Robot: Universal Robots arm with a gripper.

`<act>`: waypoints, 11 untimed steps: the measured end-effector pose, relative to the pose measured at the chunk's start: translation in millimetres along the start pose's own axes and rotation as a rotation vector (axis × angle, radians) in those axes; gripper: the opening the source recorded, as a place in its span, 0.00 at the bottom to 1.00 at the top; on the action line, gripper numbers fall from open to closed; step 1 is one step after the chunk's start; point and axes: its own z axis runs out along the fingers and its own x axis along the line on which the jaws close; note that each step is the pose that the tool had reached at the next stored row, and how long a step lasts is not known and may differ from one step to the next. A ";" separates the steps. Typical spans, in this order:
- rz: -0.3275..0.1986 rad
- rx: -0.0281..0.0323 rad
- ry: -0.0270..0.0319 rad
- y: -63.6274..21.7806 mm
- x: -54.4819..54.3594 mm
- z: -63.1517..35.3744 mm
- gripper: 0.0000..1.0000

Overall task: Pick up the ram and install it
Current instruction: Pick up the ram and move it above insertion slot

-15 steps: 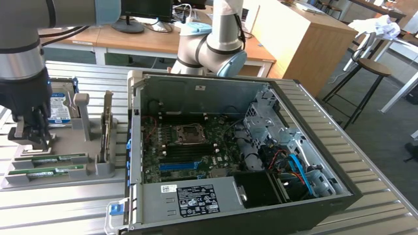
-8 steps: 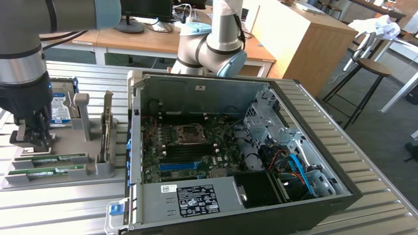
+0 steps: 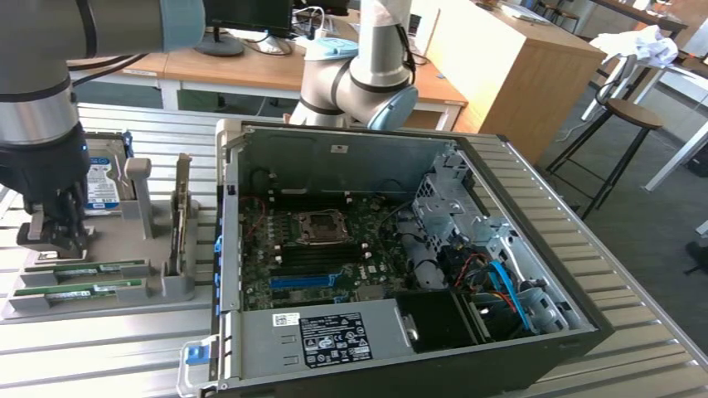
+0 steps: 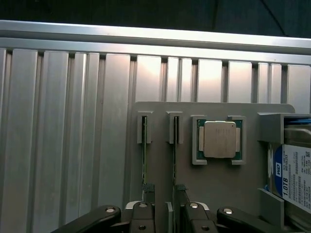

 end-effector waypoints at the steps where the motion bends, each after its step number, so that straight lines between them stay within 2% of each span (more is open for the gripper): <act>1: 0.000 0.0000 0.0001 0.0 1.4 -0.1 0.30; 11: 0.000 -0.0001 0.0001 0.3 10.2 -0.2 0.30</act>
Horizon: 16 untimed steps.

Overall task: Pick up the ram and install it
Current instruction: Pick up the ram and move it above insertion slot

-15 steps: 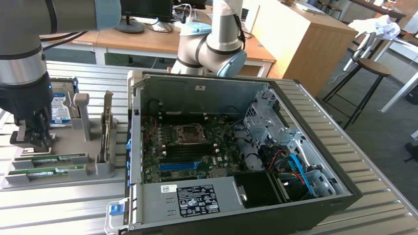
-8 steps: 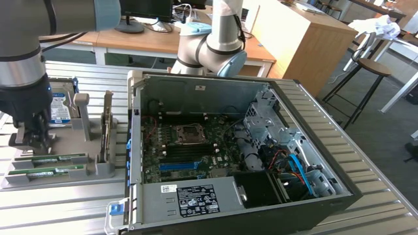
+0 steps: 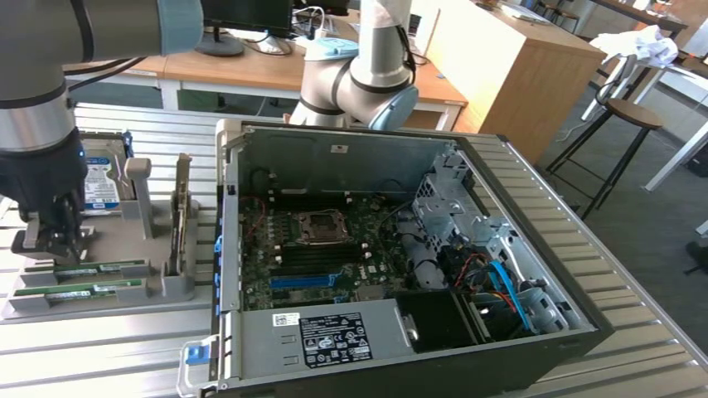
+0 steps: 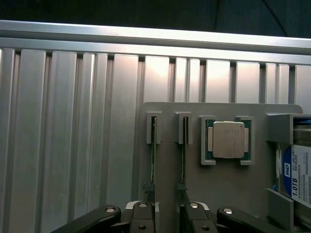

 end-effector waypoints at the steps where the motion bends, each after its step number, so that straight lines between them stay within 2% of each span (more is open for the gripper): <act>1: 0.000 -0.0001 0.0001 0.0 1.1 -0.1 0.30; 10: 0.000 0.0000 0.0000 0.1 3.1 0.3 0.30; 16: 0.000 -0.0001 0.0000 -0.2 3.2 6.5 0.30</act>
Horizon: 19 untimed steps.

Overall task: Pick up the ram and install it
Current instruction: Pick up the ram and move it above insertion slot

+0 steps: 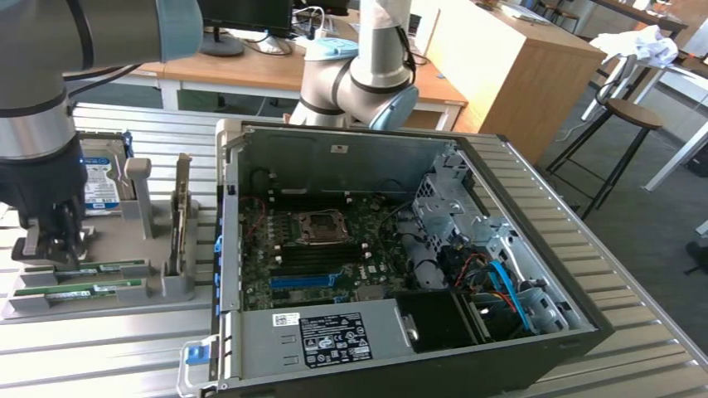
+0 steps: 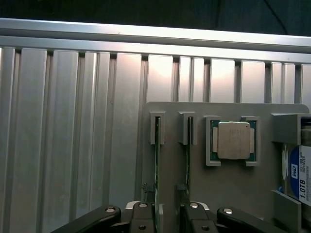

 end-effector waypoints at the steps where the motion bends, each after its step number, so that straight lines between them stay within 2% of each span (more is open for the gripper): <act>1: 0.000 0.0001 0.0000 -0.1 0.0 1.3 0.30; 19: 0.000 0.0001 0.0000 -1.0 0.4 22.9 0.30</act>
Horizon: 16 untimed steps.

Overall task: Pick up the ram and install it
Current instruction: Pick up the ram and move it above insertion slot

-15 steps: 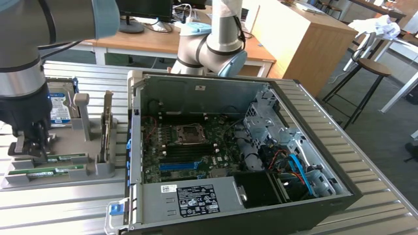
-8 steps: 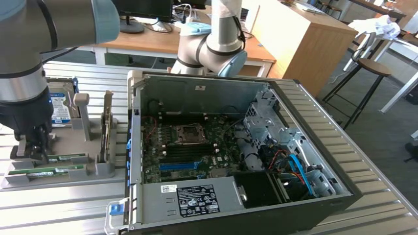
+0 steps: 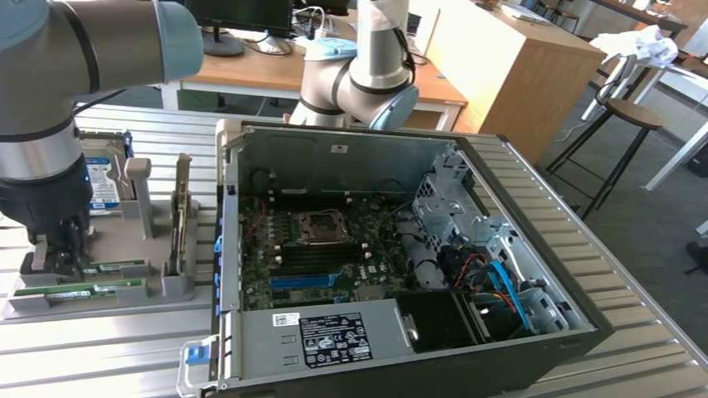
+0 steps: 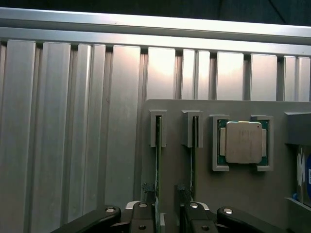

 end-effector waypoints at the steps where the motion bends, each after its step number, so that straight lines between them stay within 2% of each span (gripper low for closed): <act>1: 0.000 -0.0001 0.0000 0.0 0.0 1.3 0.30; 16: 0.000 -0.0001 0.0000 -0.7 0.3 16.8 0.30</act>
